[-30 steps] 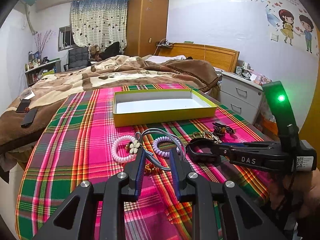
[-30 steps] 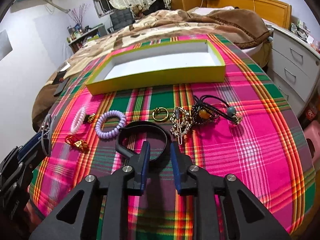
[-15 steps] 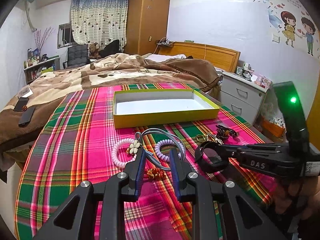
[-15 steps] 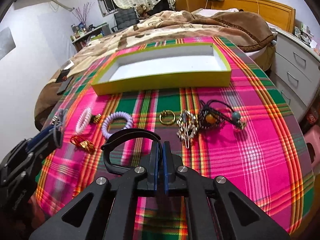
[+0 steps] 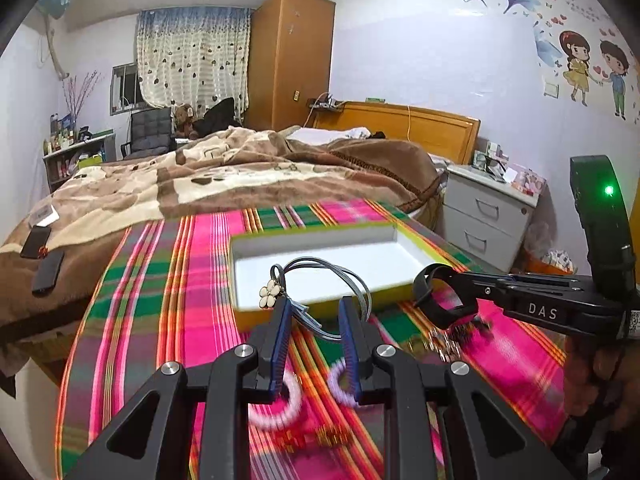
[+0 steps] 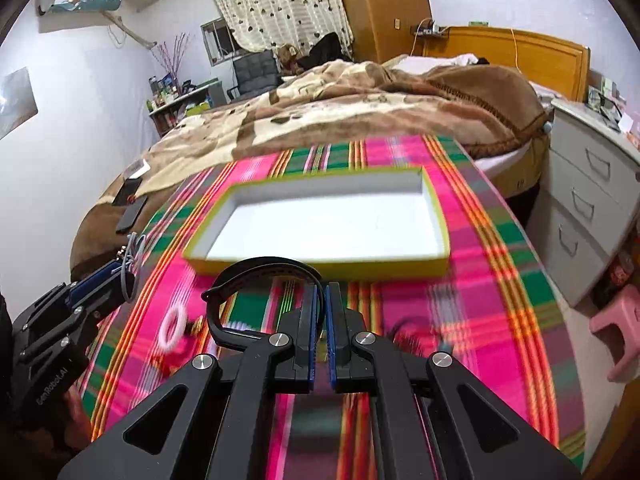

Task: Organize jewelry
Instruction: 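Carry both items into the yellow-rimmed box and open both grippers to release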

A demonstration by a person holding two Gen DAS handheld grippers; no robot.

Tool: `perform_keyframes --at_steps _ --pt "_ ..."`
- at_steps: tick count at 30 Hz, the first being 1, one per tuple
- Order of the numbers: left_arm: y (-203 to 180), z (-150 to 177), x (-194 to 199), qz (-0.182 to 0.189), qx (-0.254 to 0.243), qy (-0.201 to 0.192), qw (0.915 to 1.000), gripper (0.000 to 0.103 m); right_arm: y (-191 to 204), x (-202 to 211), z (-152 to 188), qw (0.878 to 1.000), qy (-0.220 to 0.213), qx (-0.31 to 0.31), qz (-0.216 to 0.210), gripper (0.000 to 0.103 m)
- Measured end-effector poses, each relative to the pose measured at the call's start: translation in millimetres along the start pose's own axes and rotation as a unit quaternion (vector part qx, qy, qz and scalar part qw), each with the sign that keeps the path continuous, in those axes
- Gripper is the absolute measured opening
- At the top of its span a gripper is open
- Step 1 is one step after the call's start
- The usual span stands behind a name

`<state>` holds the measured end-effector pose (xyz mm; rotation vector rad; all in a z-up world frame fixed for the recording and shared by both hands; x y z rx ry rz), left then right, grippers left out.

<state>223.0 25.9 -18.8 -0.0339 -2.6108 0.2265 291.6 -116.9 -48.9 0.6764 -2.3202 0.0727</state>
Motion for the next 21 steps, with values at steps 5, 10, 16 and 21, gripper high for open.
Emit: perform_keyframes --at_steps 5,10,16,21 --pt "7.2 -25.1 -20.6 -0.001 0.0 -0.006 1.0 0.024 -10.2 -16.0 -26.9 1.0 -0.009 0.006 0.005 0.004" --pt "12.8 -41.9 -55.9 -0.004 -0.006 0.006 1.0 0.024 -26.1 -44.0 -42.0 1.0 0.003 0.006 0.015 0.004" --pt "23.7 -45.2 -106.4 -0.007 -0.003 0.041 0.9991 0.024 -46.9 -85.0 -51.0 0.999 0.03 0.007 0.031 0.004" --pt "38.1 -42.8 -144.1 -0.011 0.013 0.076 0.997 0.024 -58.6 -117.6 -54.7 0.998 0.059 0.002 0.034 0.004"
Point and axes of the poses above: each gripper's, at about its wrist camera, not at the fingertips, and x roughly against the way its jaws point, y to its left, z to its underside, the point moved 10 cm from there along -x, roughly the way its jaws point, and after that the axes turned 6 degrees about x, right-handed, at the moved point
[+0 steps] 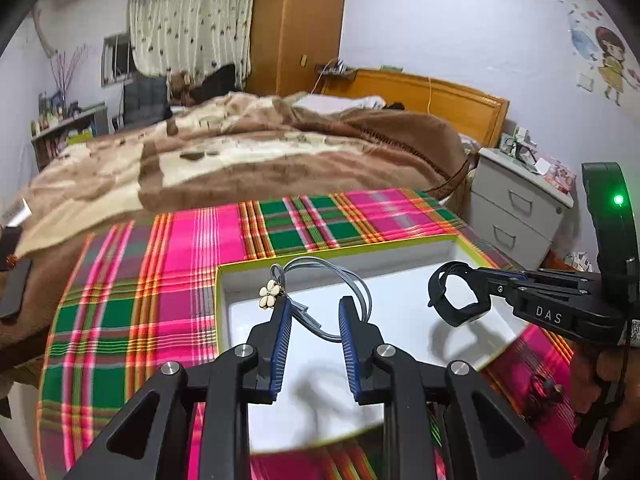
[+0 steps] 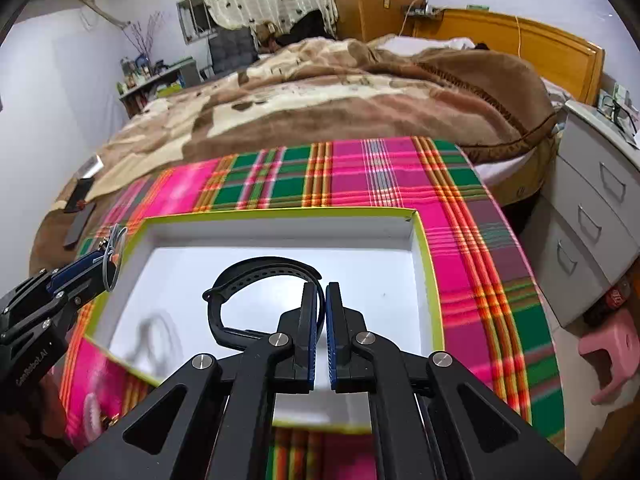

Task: Organize jewelry
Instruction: 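Carry both items into the yellow-rimmed box and open both grippers to release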

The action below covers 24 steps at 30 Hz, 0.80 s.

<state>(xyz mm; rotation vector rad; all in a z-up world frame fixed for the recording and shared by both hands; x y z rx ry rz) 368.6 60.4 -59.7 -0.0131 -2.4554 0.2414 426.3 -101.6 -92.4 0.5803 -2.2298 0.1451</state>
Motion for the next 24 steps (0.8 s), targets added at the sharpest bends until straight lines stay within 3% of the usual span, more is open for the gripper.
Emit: perform_keyframes --at_steps 5,15,20,24 --pt "10.3 1.3 -29.3 -0.005 0.01 0.04 0.9991 0.024 -4.6 -23.4 -1.8 1.0 0.028 -0.002 0.004 0.004" --pt "6.3 11.2 -63.5 -0.014 -0.017 0.095 0.9952 0.024 -9.8 -40.4 -5.7 0.999 0.046 -0.011 0.008 0.005" --pt "7.2 16.3 -69.9 -0.008 -0.008 0.116 0.9931 0.028 -10.8 -31.2 -8.3 0.999 0.034 -0.016 0.0 0.032" --pt "8.6 12.0 -63.0 -0.012 -0.006 0.105 0.9944 0.034 -9.4 -21.6 -12.2 1.0 0.022 -0.018 0.001 0.034"
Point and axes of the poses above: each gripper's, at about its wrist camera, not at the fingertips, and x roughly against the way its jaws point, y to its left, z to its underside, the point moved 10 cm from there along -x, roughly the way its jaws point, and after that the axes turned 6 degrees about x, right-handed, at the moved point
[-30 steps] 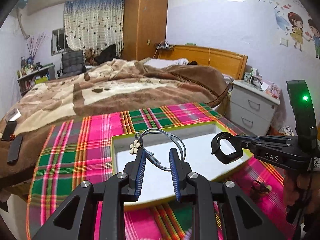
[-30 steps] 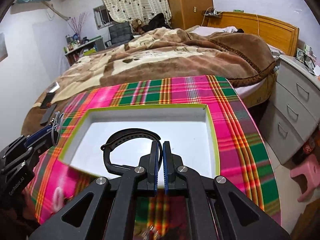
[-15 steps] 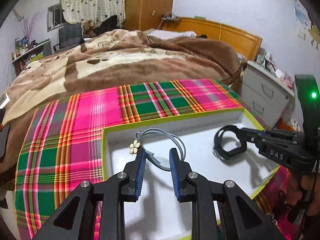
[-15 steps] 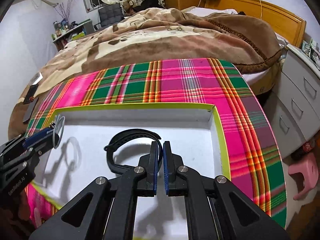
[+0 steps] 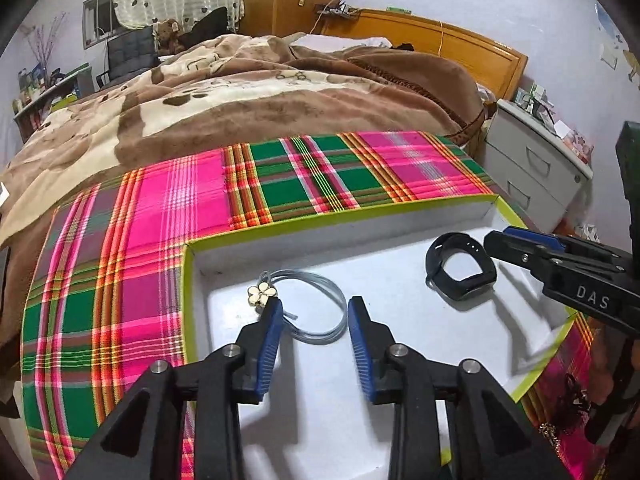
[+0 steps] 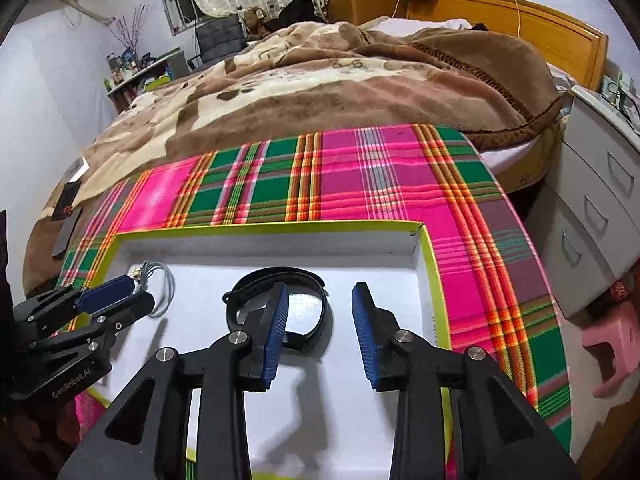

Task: Organize jewelry
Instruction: 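Carry both items into the yellow-rimmed box and open both grippers to release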

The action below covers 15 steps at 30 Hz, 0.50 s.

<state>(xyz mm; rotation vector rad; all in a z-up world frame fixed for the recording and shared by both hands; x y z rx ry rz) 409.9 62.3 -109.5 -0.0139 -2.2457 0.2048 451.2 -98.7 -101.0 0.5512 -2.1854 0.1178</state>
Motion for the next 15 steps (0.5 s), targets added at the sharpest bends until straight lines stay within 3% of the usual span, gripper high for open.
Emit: perform_keyframes --at_steps 4,15 --pt "2.9 -2.4 7.3 -0.021 -0.012 -0.01 0.9996 0.035 3.5 12.0 1.6 1.0 -0.011 0.0 -0.005 0.034" --pt "-2.8 16.3 75.5 0.001 -0.006 -0.07 0.9975 0.035 19.5 71.6 19.2 0.998 -0.065 0.013 -0.015 0.035"
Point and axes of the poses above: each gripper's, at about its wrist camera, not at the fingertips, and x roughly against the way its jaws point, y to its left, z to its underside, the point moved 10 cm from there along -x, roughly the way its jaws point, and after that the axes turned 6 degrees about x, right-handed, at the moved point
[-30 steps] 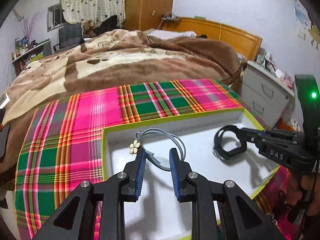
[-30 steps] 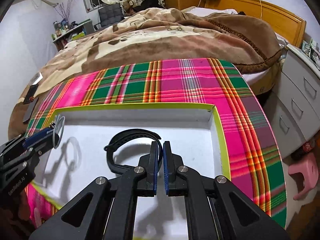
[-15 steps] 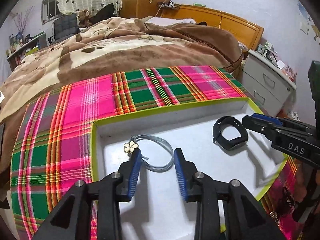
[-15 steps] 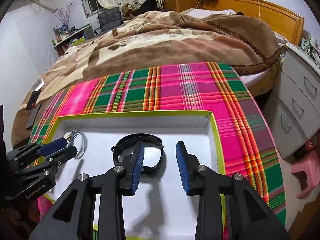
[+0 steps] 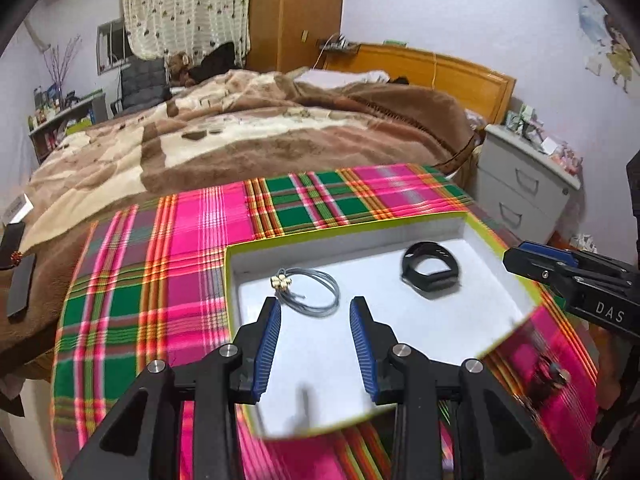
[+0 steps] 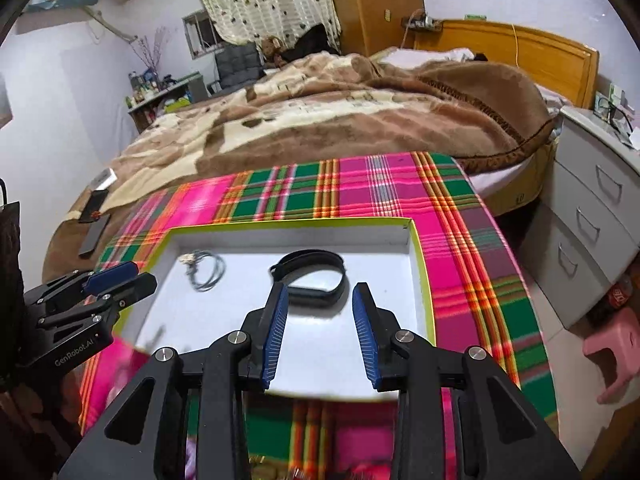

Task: Organize jewelry
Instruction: 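Carry both items into the yellow-rimmed box and open both grippers to release, then withdraw both grippers from the box back toward the jewelry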

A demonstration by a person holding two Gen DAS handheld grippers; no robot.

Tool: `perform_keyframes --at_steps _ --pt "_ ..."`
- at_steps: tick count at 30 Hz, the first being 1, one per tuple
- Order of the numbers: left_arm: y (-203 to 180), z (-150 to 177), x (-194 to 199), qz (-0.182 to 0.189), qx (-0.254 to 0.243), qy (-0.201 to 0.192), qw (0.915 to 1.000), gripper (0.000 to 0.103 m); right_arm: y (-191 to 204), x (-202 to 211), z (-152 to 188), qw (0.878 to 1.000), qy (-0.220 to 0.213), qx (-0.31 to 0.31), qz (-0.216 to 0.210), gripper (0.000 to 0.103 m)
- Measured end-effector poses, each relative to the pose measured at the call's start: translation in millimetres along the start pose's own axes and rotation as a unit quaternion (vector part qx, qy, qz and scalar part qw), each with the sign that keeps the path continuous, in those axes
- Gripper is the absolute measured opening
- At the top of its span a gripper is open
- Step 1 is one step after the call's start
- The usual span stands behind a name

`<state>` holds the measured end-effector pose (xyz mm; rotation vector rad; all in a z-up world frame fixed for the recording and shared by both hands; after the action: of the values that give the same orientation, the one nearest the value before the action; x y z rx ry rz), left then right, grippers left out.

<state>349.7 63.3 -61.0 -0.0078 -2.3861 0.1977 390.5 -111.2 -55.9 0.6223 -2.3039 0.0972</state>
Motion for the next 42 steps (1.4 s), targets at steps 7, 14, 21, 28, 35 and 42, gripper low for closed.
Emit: perform_keyframes --at_steps 7,14,21,28,35,42 --pt "-13.8 28.0 62.1 0.014 0.005 -0.045 0.9989 0.035 21.6 49.7 30.7 0.999 -0.033 0.011 -0.011 0.035" --pt "-23.1 67.2 111.5 0.009 0.006 -0.078 0.9969 0.035 41.6 89.5 77.8 0.999 -0.046 0.016 -0.012 0.035" --pt "-30.9 100.0 145.6 0.006 -0.001 -0.091 0.9958 0.035 49.1 119.4 114.6 0.999 -0.049 0.0 -0.019 0.035" --pt "-38.9 132.7 165.5 0.025 0.007 -0.081 0.9964 0.035 62.2 144.0 144.9 0.999 -0.049 0.01 -0.015 0.035" --pt "-40.5 148.4 182.1 0.027 0.012 -0.086 0.9959 0.035 69.7 157.2 161.6 0.999 -0.048 0.024 -0.007 0.035" --pt "-40.2 153.1 188.2 0.024 0.014 -0.086 0.9959 0.035 74.1 161.8 164.7 0.998 -0.05 0.027 -0.008 0.035"
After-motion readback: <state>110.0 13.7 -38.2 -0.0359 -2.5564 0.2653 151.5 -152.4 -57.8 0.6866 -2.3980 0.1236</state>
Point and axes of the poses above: each gripper's, at about its wrist camera, not at the fingertips, and x roughly against the way its jaws point, y to its left, z to its underside, the point moved 10 cm from there along -x, roughly the way its jaws point, and after that the axes turned 6 degrees about x, right-handed, at the moved point
